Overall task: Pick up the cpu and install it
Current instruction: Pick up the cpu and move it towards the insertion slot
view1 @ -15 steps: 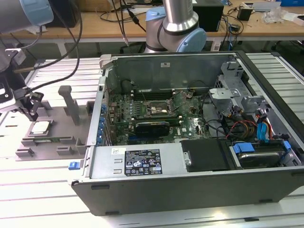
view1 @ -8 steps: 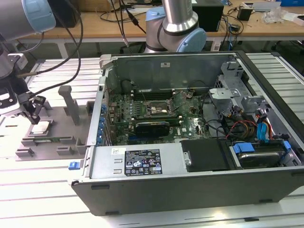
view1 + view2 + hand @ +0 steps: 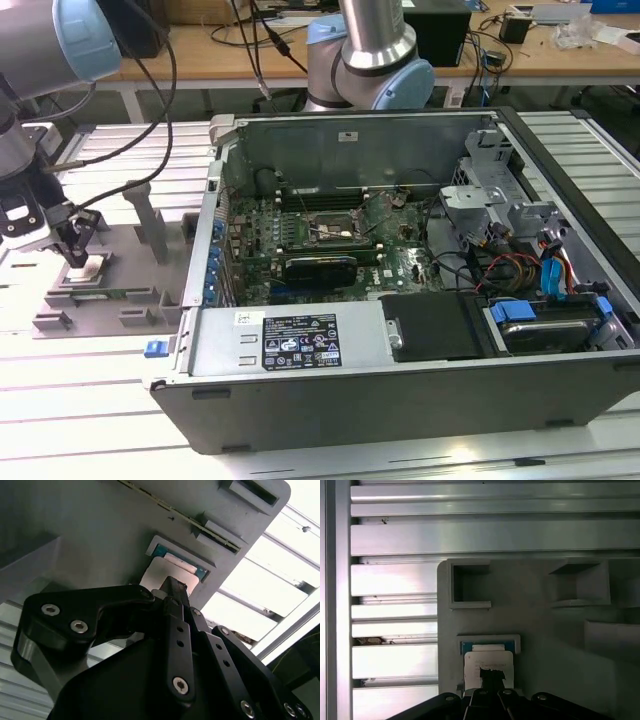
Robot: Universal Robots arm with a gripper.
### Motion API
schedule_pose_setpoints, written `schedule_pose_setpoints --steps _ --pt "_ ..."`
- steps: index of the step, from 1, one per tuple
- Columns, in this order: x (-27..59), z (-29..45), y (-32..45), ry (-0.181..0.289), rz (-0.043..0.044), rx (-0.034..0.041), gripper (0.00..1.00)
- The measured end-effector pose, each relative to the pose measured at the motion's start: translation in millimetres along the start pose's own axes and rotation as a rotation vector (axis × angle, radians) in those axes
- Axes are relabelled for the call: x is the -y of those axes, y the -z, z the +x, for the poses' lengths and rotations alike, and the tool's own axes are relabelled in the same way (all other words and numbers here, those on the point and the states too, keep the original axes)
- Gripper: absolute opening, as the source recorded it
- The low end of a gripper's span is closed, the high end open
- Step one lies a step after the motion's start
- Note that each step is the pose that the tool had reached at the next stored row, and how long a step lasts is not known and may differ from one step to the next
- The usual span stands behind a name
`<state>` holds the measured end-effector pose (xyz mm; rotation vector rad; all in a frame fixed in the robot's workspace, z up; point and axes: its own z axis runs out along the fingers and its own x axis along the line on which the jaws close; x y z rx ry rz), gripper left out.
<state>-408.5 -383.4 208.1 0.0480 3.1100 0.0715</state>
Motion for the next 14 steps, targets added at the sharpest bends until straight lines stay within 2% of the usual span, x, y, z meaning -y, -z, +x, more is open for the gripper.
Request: schedule_pose_setpoints --steps 11,12,13,14 --pt "0.1 0.1 -2.2 0.004 -0.0002 -0.0002 0.11" --pt "0.0 0.1 -2.2 0.004 -0.0002 -0.0001 0.17" --pt "0.0 0.1 -2.3 0.004 -0.0002 -0.0002 0.17" --pt "0.1 0.1 -2.3 0.004 -0.0002 -0.0002 0.24"
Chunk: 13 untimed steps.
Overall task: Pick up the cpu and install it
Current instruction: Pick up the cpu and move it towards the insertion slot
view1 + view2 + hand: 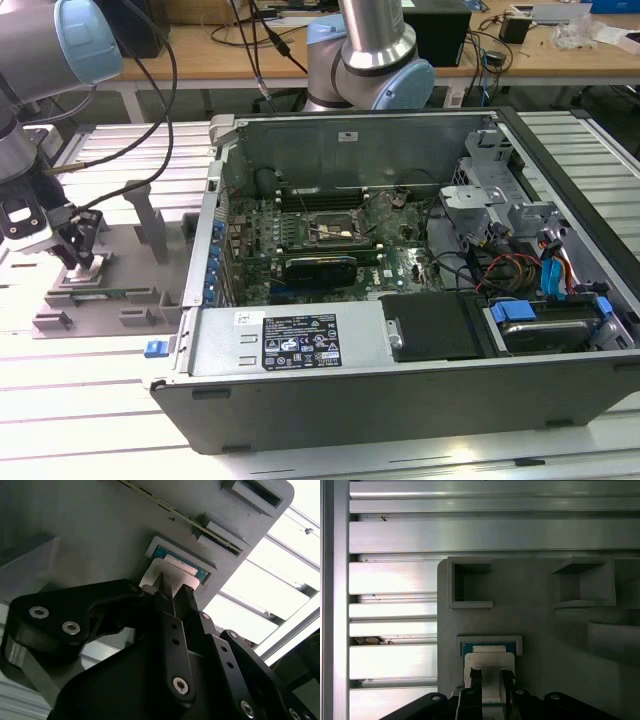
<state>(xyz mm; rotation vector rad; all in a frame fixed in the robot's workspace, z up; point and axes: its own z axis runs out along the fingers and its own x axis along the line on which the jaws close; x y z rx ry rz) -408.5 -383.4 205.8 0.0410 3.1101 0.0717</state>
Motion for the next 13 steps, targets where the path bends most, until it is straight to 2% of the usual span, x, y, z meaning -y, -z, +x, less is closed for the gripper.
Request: schedule_pose_setpoints --steps 5,7,8,13 --pt "0.0 0.0 -0.1 0.0 0.0 0.0 0.54" --pt "0.0 0.0 -0.2 0.0 0.0 0.0 0.54" --pt "0.0 0.0 -0.5 0.0 -0.0001 0.0001 0.6" --pt "0.1 0.1 -1.5 0.0 0.0 0.0 0.6"
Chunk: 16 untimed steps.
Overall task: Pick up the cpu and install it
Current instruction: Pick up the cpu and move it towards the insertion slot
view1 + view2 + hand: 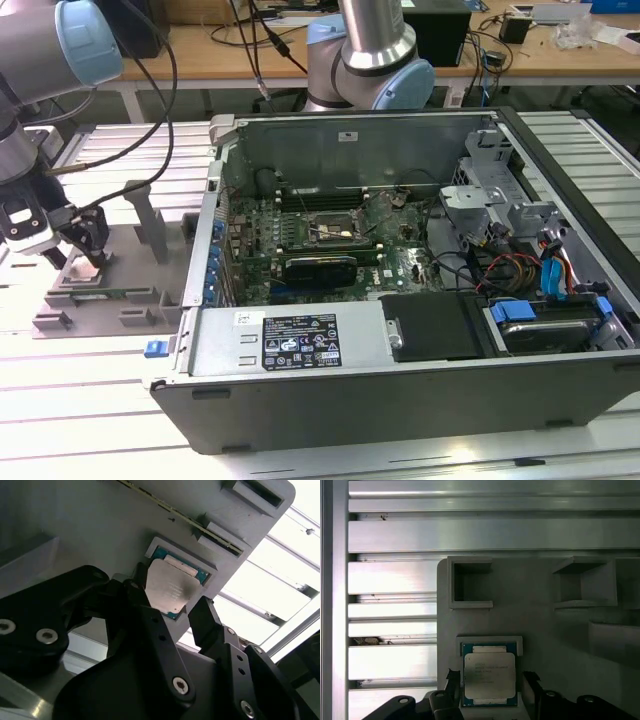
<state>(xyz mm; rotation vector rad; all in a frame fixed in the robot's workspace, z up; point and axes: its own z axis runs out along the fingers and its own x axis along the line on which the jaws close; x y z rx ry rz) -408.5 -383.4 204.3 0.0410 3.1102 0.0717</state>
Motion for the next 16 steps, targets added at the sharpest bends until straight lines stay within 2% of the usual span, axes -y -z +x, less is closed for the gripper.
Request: schedule_pose_setpoints --steps 16 --pt "-0.9 0.0 -8.4 0.013 -0.0004 -0.0006 0.6"
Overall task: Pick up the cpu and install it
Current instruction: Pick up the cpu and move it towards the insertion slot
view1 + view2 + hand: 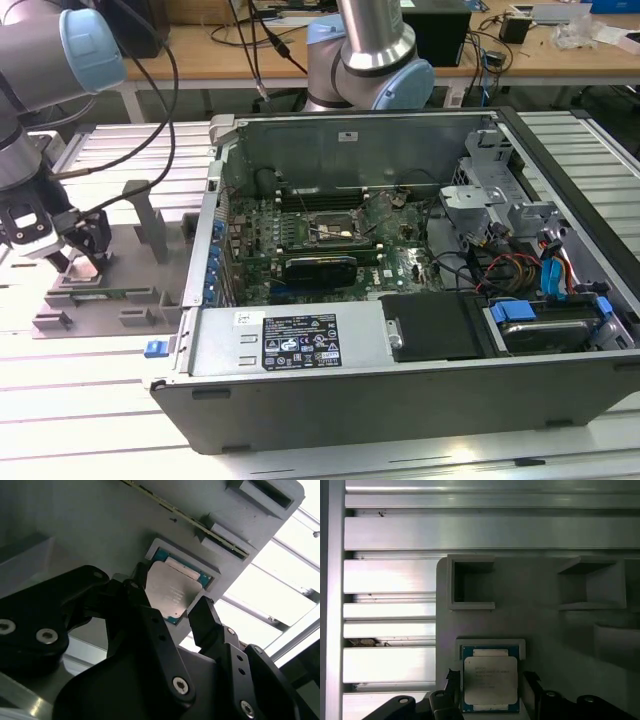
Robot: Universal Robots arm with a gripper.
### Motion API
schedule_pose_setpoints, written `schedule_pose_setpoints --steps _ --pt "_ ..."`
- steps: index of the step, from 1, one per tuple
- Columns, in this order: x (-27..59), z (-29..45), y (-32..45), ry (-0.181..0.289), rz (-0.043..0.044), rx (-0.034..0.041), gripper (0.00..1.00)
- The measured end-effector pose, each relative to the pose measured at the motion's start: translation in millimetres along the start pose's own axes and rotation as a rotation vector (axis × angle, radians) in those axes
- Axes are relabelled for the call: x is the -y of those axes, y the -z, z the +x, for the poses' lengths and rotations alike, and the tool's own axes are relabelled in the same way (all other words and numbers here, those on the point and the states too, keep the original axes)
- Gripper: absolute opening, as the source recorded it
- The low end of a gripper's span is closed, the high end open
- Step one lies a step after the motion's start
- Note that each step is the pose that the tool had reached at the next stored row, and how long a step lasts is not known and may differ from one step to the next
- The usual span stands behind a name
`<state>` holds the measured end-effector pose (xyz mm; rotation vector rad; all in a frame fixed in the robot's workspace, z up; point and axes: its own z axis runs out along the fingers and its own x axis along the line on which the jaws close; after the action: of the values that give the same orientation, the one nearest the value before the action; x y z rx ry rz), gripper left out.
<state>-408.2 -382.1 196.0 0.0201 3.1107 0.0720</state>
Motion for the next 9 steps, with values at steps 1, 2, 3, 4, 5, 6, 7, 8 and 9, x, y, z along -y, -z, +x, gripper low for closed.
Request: schedule_pose_setpoints --steps 1,2,3,4,5,6,7,8,9 --pt "-0.2 -0.3 -0.5 0.002 -0.0001 -0.0001 0.6" --pt "-0.5 -0.9 -1.2 0.005 -0.0003 -0.0001 0.6" --pt "-1.0 -1.1 -1.8 0.009 -0.0003 -0.0003 0.6" --pt "-1.3 -1.2 -2.3 0.011 -0.0003 -0.0005 0.6" --pt "-1.4 -1.2 -3.6 0.015 -0.0006 -0.0005 0.6" --pt "-1.4 -1.1 -5.3 0.017 -0.0006 -0.0007 0.6" --pt "-1.5 -1.0 -7.0 0.019 -0.0006 -0.0009 0.6" --pt "-1.5 -1.0 -7.2 0.02 -0.0005 -0.0011 0.6" --pt "-1.5 -1.0 -7.3 0.02 -0.0005 -0.001 0.6"
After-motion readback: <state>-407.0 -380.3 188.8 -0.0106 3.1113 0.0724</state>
